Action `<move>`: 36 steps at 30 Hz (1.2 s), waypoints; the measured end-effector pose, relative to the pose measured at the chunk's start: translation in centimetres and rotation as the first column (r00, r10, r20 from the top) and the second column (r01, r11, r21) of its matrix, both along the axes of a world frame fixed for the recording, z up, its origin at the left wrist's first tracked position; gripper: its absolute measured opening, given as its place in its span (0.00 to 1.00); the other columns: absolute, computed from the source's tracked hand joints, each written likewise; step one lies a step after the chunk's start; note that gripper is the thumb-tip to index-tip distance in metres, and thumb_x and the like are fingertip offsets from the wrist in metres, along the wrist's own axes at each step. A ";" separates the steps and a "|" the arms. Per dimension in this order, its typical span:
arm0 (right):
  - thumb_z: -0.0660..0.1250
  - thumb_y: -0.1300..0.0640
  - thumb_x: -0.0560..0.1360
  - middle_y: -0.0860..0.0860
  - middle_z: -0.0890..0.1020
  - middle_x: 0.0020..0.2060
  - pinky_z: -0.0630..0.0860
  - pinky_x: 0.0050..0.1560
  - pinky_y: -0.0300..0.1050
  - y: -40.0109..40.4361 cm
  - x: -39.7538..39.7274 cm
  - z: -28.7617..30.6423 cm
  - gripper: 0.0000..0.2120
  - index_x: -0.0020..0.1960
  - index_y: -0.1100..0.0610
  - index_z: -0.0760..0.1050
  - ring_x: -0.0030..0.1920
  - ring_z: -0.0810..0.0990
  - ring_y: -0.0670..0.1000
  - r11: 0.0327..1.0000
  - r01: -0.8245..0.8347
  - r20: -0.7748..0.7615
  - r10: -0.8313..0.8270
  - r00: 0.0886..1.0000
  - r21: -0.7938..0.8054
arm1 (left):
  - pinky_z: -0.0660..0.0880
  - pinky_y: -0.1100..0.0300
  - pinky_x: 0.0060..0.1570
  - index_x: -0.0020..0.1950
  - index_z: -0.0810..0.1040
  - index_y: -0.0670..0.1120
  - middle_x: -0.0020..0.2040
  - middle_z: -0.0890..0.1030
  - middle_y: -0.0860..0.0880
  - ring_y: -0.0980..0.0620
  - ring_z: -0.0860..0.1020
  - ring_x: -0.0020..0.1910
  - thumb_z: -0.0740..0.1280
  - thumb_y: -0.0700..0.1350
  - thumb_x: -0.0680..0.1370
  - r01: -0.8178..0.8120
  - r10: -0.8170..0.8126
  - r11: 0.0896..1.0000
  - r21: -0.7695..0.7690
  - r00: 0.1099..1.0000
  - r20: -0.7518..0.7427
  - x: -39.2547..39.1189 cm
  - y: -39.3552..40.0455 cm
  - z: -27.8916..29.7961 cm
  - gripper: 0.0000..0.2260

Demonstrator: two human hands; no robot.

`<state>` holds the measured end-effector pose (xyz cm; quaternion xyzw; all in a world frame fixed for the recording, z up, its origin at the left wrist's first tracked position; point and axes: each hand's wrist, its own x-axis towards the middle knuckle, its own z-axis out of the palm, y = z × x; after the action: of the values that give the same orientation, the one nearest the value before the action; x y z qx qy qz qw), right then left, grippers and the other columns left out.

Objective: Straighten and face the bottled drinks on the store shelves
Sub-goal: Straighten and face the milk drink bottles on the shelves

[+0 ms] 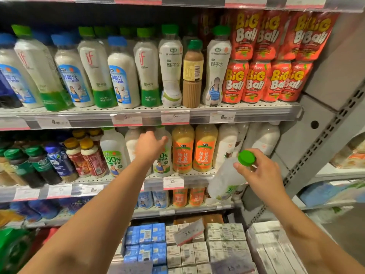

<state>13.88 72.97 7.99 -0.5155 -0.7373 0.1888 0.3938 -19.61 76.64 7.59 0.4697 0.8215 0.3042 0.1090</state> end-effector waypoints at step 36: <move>0.74 0.45 0.74 0.43 0.81 0.41 0.78 0.48 0.55 2.0 -10.8 0.8 0.11 0.52 0.42 0.74 0.44 0.79 0.53 0.972 -0.228 -0.010 0.229 0.973 0.048 | 0.73 0.60 0.37 0.48 0.79 0.55 0.39 0.81 0.57 0.60 0.78 0.41 0.68 0.66 0.75 0.005 -0.026 0.865 0.501 0.999 0.034 -3.3 -13.6 1.3 0.15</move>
<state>3.11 74.95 8.79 -0.4165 -0.7927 0.2198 0.3871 -22.94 63.02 8.88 0.4825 0.7084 0.5151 0.0020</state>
